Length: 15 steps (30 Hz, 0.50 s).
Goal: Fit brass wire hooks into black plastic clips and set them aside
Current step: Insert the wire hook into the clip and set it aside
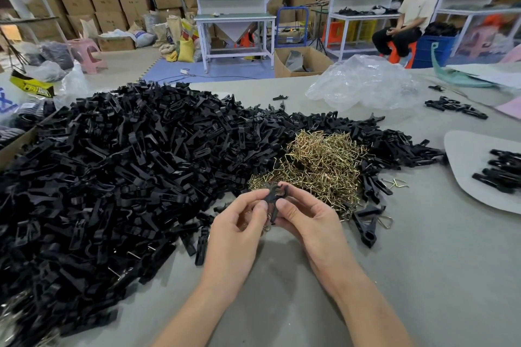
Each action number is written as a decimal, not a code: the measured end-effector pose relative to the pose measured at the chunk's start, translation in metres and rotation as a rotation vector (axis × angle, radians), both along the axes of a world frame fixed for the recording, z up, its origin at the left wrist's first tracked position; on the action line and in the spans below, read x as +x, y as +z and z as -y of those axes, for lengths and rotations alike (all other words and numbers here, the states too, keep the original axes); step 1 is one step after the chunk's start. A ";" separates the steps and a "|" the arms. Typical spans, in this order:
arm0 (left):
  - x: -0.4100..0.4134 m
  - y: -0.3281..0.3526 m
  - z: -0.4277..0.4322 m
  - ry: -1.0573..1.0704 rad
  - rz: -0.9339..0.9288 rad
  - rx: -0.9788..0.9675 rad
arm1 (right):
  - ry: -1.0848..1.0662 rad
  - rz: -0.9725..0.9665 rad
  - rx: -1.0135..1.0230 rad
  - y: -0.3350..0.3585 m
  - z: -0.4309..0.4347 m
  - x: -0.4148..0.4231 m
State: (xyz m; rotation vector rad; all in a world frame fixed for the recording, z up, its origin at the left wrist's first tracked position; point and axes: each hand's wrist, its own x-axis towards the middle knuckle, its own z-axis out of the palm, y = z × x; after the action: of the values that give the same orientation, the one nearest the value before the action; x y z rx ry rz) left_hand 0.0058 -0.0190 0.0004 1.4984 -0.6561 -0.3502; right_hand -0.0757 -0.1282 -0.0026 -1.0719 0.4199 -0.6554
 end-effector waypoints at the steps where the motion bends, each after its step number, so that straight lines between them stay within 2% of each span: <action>1: 0.000 0.000 0.000 0.000 0.016 0.005 | -0.002 -0.004 -0.004 0.000 0.000 0.000; 15: -0.004 -0.002 -0.001 0.030 0.089 0.050 | 0.029 0.015 -0.002 0.001 0.000 0.000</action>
State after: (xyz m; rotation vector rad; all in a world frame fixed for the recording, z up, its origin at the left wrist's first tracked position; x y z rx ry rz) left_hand 0.0021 -0.0176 -0.0018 1.5772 -0.6987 -0.2795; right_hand -0.0754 -0.1280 -0.0020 -1.0728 0.3900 -0.6377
